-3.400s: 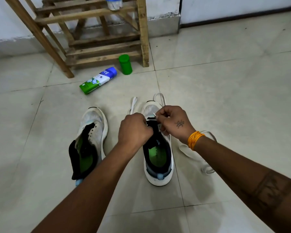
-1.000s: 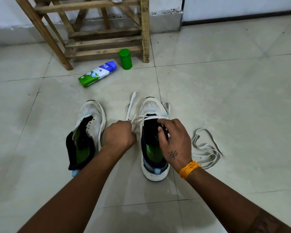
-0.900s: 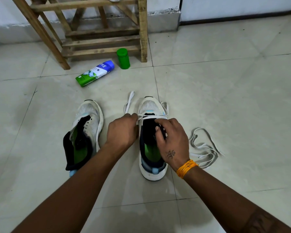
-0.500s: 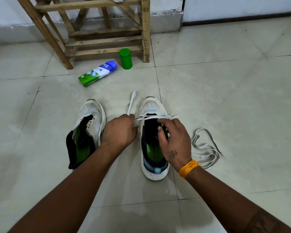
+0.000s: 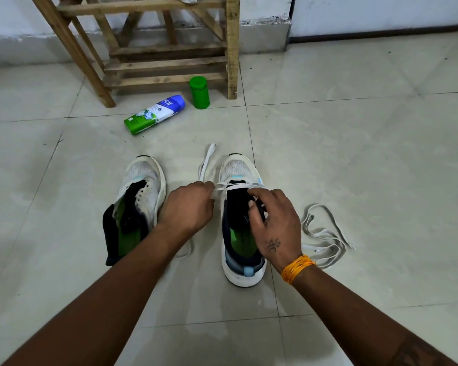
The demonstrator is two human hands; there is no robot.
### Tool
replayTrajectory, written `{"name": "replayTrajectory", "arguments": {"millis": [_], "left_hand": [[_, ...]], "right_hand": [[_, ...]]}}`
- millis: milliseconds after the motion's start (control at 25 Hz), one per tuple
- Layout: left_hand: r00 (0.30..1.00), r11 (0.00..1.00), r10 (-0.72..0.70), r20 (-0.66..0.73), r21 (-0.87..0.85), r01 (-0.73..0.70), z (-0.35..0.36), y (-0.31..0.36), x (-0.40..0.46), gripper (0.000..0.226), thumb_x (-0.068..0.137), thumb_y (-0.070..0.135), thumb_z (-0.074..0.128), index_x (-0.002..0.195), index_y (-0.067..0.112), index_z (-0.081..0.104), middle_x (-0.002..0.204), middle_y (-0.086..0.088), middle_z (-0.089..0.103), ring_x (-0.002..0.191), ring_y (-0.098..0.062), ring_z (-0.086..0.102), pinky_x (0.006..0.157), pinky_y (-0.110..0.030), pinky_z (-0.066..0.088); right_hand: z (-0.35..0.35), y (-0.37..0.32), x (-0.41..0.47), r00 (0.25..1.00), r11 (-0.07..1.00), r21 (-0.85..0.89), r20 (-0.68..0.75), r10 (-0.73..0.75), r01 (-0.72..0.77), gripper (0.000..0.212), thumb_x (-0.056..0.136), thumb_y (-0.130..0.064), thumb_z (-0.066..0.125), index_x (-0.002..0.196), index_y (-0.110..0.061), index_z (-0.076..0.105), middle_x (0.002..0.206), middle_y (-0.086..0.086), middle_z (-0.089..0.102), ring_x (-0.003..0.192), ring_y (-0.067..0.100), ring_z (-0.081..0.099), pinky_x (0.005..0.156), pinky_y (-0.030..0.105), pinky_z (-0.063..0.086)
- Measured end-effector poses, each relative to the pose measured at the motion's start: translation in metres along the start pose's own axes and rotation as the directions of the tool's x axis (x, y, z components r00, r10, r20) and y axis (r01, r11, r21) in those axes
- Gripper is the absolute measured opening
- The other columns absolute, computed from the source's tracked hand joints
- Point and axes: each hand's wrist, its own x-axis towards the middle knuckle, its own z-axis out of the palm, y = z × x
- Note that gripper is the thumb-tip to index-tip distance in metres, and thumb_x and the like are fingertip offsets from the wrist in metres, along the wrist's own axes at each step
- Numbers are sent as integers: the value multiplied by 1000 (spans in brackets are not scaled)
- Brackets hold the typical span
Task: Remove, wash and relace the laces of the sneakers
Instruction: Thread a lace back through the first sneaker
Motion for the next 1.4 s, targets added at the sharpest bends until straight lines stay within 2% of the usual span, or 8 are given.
{"name": "replayTrajectory", "arguments": {"millis": [120, 320, 480, 560, 800, 1040, 1240, 1400], "left_hand": [[996, 997, 76, -52, 2, -76, 3, 4, 2, 7, 87, 9, 59, 81, 11, 58, 70, -11, 62, 61, -40, 60, 51, -34, 36], [966, 984, -171, 196, 89, 156, 2, -8, -6, 5, 83, 8, 57, 86, 11, 54, 95, -12, 65, 87, -34, 65, 63, -32, 36], [999, 999, 8, -50, -35, -10, 6, -3, 0, 17, 92, 27, 57, 105, 18, 62, 90, -6, 68, 78, -37, 67, 59, -36, 47], [990, 993, 93, -109, -61, -100, 8, 1, 3, 16, 95, 29, 52, 100, 19, 64, 84, -5, 68, 71, -37, 66, 57, -39, 51], [973, 985, -170, 154, 70, 160, 4, -12, -7, 8, 85, 17, 59, 83, 15, 51, 95, -11, 65, 89, -35, 66, 64, -32, 40], [992, 996, 45, -114, -72, -54, 2, 4, 1, 13, 94, 30, 57, 92, 19, 64, 82, -3, 68, 74, -33, 65, 56, -34, 41], [961, 971, -240, 137, 21, 239, 7, -15, -2, 11, 82, 18, 59, 74, 14, 54, 85, -10, 64, 77, -33, 62, 61, -31, 36], [996, 992, -45, -75, -121, 35, 8, -6, 1, 17, 88, 30, 63, 102, 21, 67, 89, -2, 72, 83, -32, 68, 62, -35, 50]], "right_hand": [[0, 0, 0, 1000, 1000, 7, 2, 0, 0, 26, 97, -33, 54, 119, -27, 67, 102, -4, 61, 92, 20, 60, 79, 40, 52], [-2, 0, -1, 1000, 1000, 7, -3, 14, -14, 27, 97, -34, 54, 121, -28, 66, 98, -4, 58, 89, 19, 60, 76, 39, 52], [-1, -1, -1, 1000, 1000, 6, -3, 8, -8, 27, 97, -33, 54, 121, -28, 66, 96, -3, 58, 88, 19, 59, 75, 38, 52], [-1, -1, -1, 1000, 1000, 8, -3, 13, -13, 27, 97, -33, 54, 120, -28, 66, 96, -3, 58, 88, 19, 58, 75, 39, 52], [-3, 0, -2, 1000, 1000, 11, -1, 13, -13, 27, 98, -33, 53, 120, -28, 67, 97, -5, 58, 89, 18, 59, 76, 38, 51], [-1, 0, -1, 1000, 1000, 11, 0, 13, -13, 27, 98, -33, 55, 121, -27, 67, 98, -5, 58, 89, 18, 59, 75, 38, 52], [-2, 1, -2, 1000, 1000, 15, 12, 18, -18, 28, 99, -35, 53, 123, -30, 65, 99, -5, 58, 89, 16, 61, 75, 38, 53], [-1, 1, -3, 1000, 1000, 19, 9, 24, -24, 28, 99, -35, 53, 123, -30, 65, 99, -5, 58, 88, 16, 61, 74, 37, 52]]}}
